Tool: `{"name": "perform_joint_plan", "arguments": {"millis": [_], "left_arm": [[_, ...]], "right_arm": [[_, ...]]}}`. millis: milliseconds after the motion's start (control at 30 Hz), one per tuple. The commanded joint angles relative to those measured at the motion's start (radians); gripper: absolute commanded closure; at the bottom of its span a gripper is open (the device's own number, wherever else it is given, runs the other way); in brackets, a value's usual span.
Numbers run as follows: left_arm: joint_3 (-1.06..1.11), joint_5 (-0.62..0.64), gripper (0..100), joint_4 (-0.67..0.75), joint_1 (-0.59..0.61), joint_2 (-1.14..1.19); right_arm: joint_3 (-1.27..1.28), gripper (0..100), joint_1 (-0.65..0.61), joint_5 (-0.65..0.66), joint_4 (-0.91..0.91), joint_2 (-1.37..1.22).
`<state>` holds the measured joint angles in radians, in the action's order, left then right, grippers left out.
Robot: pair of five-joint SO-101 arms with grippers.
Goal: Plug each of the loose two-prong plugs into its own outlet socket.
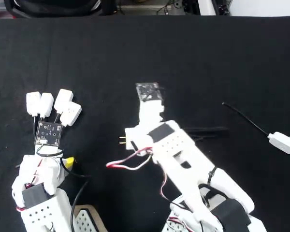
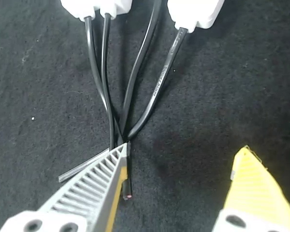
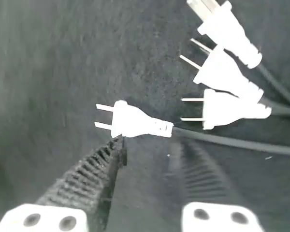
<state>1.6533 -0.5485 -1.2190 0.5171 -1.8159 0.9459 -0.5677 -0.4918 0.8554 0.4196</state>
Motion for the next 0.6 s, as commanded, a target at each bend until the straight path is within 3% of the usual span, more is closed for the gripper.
{"name": "perform_joint_plan", "arguments": {"millis": [0, 167, 467, 567], "left_arm": [[-0.008, -0.005, 67, -0.006, 0.002, -0.006], [-0.008, -0.005, 67, -0.006, 0.002, -0.006], [-0.008, -0.005, 67, -0.006, 0.002, -0.006], [-0.008, -0.005, 67, -0.006, 0.002, -0.006]], "right_arm": [[0.054, 72.1, -0.012, -0.146, -0.110, 0.028], [0.044, 82.7, 0.008, -0.204, -0.187, -0.053], [-0.050, 83.2, 0.006, -0.249, -0.198, -0.265], [-0.091, 83.2, 0.008, -0.241, -0.123, -0.257]]}}
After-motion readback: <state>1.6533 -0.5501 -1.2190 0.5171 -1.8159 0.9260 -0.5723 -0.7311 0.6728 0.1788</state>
